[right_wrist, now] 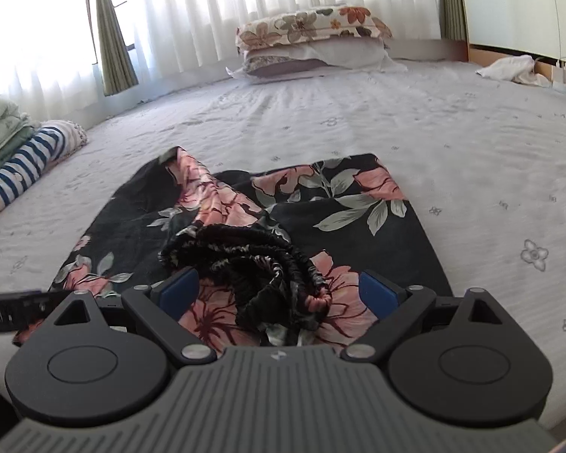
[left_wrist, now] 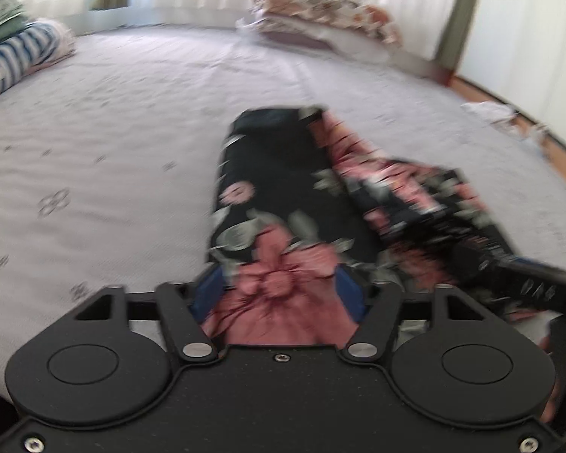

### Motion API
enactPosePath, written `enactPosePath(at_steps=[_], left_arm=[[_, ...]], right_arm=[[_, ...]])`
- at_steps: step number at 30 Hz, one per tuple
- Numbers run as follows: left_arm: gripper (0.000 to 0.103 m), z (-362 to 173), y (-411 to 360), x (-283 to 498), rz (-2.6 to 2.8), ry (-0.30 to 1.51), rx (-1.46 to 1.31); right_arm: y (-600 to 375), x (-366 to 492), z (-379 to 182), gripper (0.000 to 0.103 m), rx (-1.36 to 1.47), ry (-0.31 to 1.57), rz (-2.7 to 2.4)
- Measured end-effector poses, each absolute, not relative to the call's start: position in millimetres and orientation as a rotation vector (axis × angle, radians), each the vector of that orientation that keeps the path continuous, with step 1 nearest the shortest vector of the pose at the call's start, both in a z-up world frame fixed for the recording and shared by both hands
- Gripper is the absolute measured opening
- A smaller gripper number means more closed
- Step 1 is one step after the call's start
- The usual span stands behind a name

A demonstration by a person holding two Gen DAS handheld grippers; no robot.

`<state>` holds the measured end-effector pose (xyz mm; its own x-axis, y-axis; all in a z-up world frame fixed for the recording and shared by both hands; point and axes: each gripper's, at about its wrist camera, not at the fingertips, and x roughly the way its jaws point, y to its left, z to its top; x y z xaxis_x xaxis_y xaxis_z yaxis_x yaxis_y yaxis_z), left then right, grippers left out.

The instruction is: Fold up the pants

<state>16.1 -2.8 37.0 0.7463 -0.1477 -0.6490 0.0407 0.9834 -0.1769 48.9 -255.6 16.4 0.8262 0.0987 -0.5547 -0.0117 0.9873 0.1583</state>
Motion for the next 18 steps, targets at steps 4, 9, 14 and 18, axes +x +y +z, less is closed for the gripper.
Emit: enactPosePath(at_steps=[4, 9, 14, 18], left_arm=[[0.044, 34, -4, 14, -0.073, 0.688, -0.135], [0.044, 35, -17, 16, -0.077, 0.667, -0.071], [0.044, 28, -27, 15, -0.084, 0.691, -0.046], [0.044, 24, -33, 13, -0.083, 0.686, -0.007]], right_arm=[[-259, 57, 8, 0.041, 0.154, 0.659, 0.017], [-286, 50, 20, 0.025, 0.277, 0.631, -0.016], [-301, 39, 26, 0.030, 0.260, 0.601, -0.094], [-307, 33, 16, 0.061, 0.226, 0.614, -0.132]])
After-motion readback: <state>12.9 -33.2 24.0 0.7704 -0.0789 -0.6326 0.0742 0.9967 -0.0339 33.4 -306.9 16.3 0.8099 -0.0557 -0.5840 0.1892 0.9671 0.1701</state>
